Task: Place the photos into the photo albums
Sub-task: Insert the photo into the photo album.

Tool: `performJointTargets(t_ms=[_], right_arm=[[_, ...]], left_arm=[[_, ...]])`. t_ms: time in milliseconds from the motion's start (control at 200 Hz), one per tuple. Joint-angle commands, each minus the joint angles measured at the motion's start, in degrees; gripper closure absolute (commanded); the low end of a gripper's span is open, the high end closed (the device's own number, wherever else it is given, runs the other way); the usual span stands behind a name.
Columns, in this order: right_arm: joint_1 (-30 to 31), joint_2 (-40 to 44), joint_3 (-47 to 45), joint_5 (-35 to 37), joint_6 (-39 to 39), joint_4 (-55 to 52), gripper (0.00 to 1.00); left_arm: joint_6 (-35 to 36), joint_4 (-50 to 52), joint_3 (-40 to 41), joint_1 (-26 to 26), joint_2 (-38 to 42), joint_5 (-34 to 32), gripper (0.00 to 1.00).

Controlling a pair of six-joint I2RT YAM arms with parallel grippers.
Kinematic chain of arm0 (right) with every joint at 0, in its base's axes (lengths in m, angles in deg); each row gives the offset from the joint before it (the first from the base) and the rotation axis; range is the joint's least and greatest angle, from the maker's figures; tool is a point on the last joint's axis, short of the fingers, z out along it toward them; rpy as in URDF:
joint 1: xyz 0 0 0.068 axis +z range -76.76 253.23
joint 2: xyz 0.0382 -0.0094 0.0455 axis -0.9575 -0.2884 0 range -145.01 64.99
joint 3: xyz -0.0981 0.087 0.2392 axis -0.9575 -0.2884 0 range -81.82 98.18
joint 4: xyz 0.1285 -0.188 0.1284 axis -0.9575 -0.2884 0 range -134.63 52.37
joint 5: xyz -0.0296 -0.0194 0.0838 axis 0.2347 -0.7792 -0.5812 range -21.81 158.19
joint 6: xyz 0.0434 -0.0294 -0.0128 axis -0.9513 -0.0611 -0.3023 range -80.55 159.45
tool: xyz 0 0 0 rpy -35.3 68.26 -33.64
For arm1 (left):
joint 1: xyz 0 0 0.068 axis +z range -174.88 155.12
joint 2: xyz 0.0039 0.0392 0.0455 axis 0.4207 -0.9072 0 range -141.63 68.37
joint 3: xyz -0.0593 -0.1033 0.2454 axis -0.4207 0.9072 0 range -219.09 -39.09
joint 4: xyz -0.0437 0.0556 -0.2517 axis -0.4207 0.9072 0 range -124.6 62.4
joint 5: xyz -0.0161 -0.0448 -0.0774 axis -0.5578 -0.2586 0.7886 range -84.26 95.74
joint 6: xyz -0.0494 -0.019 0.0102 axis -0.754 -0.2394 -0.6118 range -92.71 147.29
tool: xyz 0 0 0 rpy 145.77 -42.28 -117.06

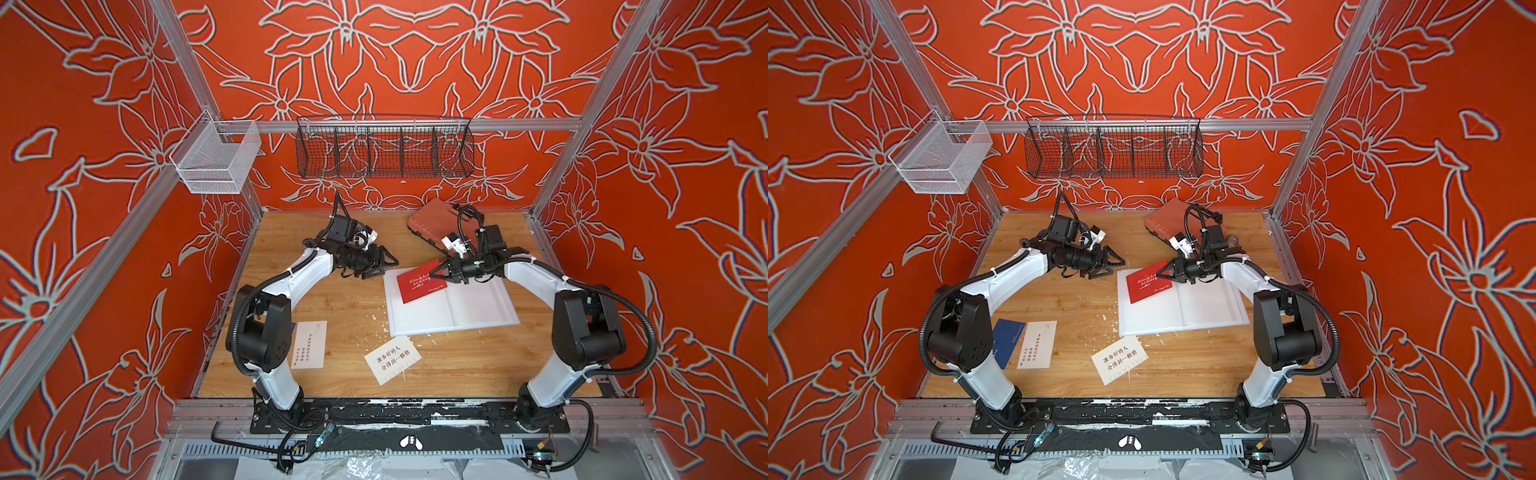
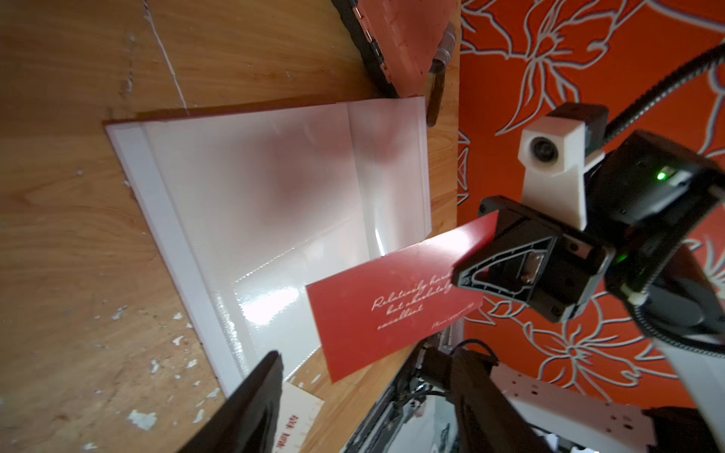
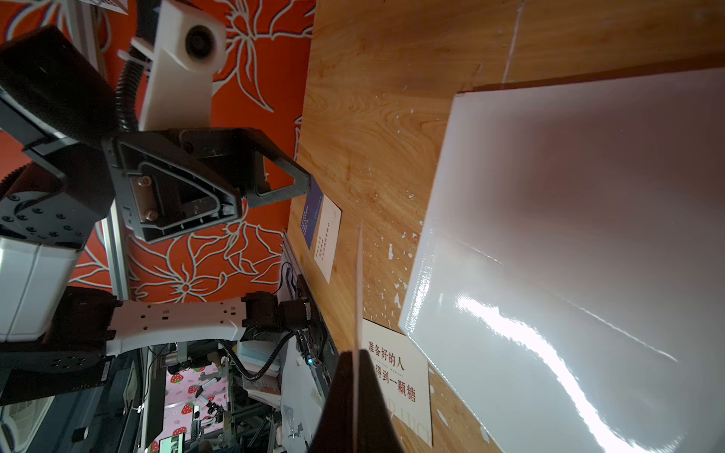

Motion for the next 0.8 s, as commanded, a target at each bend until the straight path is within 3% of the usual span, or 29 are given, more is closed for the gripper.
performJointTargets(t_ms=[0, 165, 355, 796], right_arm=[[-2.1, 2.9, -0.6, 5.3, 7.3, -9.0, 1.0], [-5.8, 4.7, -1.8, 13.6, 12.4, -16.9, 1.0], [-7.1, 5.1, -1.0, 22.4, 17.0, -24.2, 1.0], [-7.6, 6.8, 0.3, 37.2, 16.1, -26.1, 1.0]], left_arm=[[0.0, 0.2, 1.2, -1.0, 2.5, -6.5, 0.25], [-0.1, 0.5, 4.0, -4.4, 1.5, -10.2, 0.25], [-2.0, -3.0, 8.3, -8.0, -1.9, -10.1, 0.28], [-0.6, -3.9, 10.9, -9.4, -8.1, -10.3, 0.33]])
